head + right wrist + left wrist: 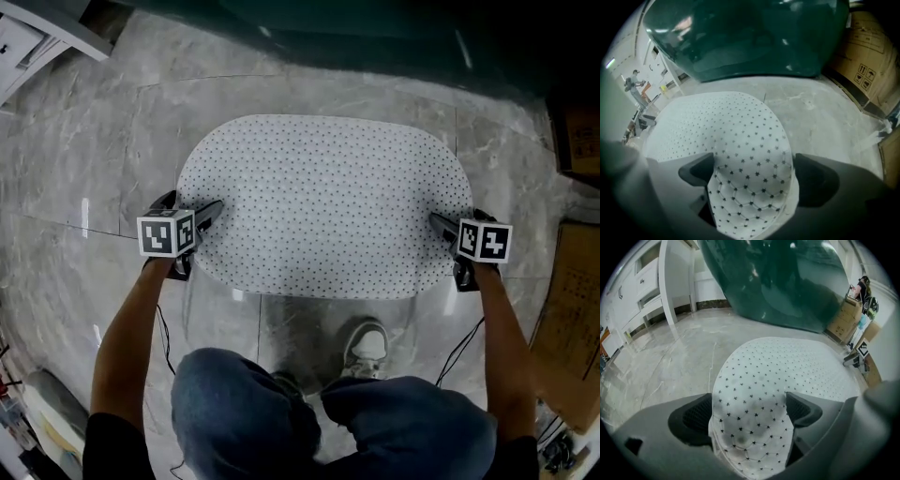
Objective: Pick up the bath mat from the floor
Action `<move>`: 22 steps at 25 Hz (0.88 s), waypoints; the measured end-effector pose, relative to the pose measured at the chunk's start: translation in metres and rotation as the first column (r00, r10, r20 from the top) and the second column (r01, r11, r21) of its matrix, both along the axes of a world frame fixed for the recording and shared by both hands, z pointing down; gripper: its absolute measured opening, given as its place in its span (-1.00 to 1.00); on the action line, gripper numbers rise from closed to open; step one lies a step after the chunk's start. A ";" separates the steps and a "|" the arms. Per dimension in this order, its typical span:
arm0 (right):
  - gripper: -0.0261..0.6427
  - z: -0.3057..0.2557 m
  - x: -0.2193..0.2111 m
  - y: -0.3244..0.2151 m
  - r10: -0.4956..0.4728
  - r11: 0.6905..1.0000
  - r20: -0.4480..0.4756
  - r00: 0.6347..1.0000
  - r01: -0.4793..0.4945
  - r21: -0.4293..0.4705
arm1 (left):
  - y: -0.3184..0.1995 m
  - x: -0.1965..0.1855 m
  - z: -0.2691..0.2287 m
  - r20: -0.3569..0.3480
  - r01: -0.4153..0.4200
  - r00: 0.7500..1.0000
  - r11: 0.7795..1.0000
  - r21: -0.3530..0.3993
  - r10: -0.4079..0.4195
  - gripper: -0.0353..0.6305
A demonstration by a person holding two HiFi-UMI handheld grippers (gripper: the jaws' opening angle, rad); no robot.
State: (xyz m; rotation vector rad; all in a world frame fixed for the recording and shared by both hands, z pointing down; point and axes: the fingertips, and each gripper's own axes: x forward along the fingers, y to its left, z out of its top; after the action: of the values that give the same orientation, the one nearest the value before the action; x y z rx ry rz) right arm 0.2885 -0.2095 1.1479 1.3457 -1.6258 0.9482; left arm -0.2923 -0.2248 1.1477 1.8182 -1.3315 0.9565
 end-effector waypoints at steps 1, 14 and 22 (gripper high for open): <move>0.69 0.000 -0.001 0.000 -0.005 1.000 -0.001 1.000 0.005 -0.004 | 0.000 0.000 0.000 0.001 0.003 1.000 1.000 -0.009 -0.003 0.60; -0.24 -0.010 -0.033 0.006 -0.084 0.996 0.010 0.996 0.084 -0.003 | 0.006 0.021 -0.006 -0.012 0.025 1.000 0.999 -0.020 -0.025 0.08; -0.50 -0.011 -0.041 0.010 -0.057 0.998 0.013 0.998 0.057 -0.008 | 0.009 0.041 -0.008 -0.118 0.024 0.993 0.998 -0.064 -0.031 -0.50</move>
State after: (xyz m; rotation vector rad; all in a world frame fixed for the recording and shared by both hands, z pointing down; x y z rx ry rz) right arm 0.2470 -0.1990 1.1373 1.2831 -1.6592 0.9309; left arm -0.2509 -0.2159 1.1392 1.7768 -1.2370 0.8520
